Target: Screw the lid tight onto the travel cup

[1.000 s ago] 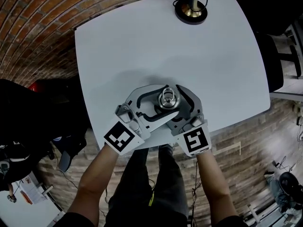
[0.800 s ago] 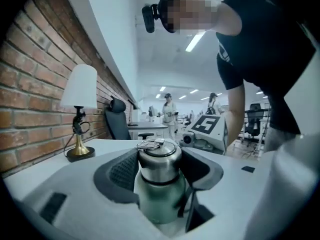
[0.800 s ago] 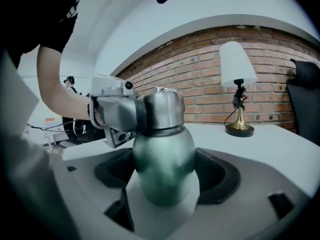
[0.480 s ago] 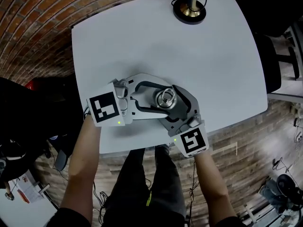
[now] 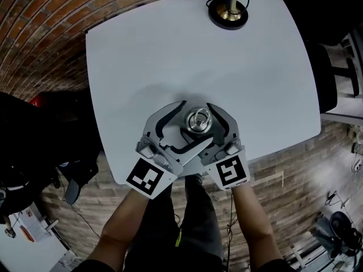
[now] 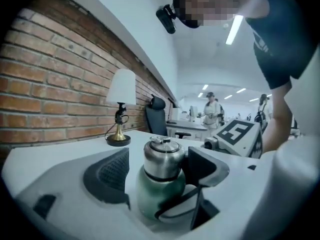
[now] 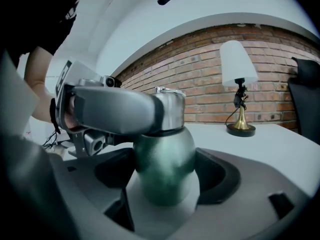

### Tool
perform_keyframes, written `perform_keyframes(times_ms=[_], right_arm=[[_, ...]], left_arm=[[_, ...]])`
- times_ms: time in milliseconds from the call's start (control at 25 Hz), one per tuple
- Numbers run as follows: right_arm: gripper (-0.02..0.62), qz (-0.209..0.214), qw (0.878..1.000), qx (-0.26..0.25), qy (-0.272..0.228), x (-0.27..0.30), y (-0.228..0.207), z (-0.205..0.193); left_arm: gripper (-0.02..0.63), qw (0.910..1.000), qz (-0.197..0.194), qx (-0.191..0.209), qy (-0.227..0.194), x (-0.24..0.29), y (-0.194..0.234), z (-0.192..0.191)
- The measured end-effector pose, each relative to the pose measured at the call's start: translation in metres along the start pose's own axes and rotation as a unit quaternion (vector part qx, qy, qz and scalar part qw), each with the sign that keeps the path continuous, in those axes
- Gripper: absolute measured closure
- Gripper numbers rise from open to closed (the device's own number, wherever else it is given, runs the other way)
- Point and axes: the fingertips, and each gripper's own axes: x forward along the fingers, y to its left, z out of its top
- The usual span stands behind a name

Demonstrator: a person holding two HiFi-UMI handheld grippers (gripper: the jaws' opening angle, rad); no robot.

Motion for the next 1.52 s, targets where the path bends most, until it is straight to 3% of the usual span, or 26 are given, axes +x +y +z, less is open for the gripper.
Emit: perform_keyframes(times_ms=[120,240,280,480,720,960,1080,1200,1320,1440,1520], right_arm=[[0.252,-0.001,1.0,0.005,-0.003,0.0,-0.001,0.0],[0.252,-0.001,1.0,0.009,-0.002,0.001,-0.001,0.0],[0.252,0.0,1.0,0.008,0.0,0.001,-0.001,0.0],[0.252,0.004,1.0,0.006,-0.001,0.001,0.001,0.0],[0.252,0.007,1.0,0.009,0.0,0.001,0.001,-0.001],[0.252,0.007,1.0,0.012,0.0,0.001,0.001,-0.001],[0.252,0.007,1.0,0.014,-0.003,0.0,0.001,0.0],[0.252,0.006,1.0,0.017,-0.006,0.001,0.001,0.0],[0.252,0.005,1.0,0.017,-0.005,0.001,0.0,0.0],[0.252,0.004,1.0,0.019,-0.002,0.001,0.0,0.001],[0.252,0.001,1.0,0.019,-0.002,0.001,-0.001,0.001]], left_arm=[[0.247,0.9986,0.045,0.024,-0.015,0.012,0.003,0.009],[0.336,0.9978,0.036,0.047,-0.031,0.017,-0.001,0.015],[0.336,0.9973,0.024,0.059,-0.038,0.016,-0.003,0.017],[0.337,0.9876,-0.113,0.09,-0.062,0.013,-0.014,0.019],[0.337,0.9537,-0.269,0.126,-0.051,0.01,-0.027,0.016],[0.336,0.9275,-0.358,0.103,-0.034,0.008,-0.032,0.015],[0.336,0.9234,-0.375,0.082,-0.013,0.008,-0.032,0.013],[0.32,0.9354,-0.345,0.077,-0.005,0.01,-0.028,0.009],[0.262,0.9604,-0.269,0.069,-0.017,0.007,-0.022,0.007],[0.261,0.9913,-0.121,0.047,-0.019,0.001,-0.01,0.006],[0.261,0.9991,-0.017,0.034,-0.016,0.002,0.0,0.005]])
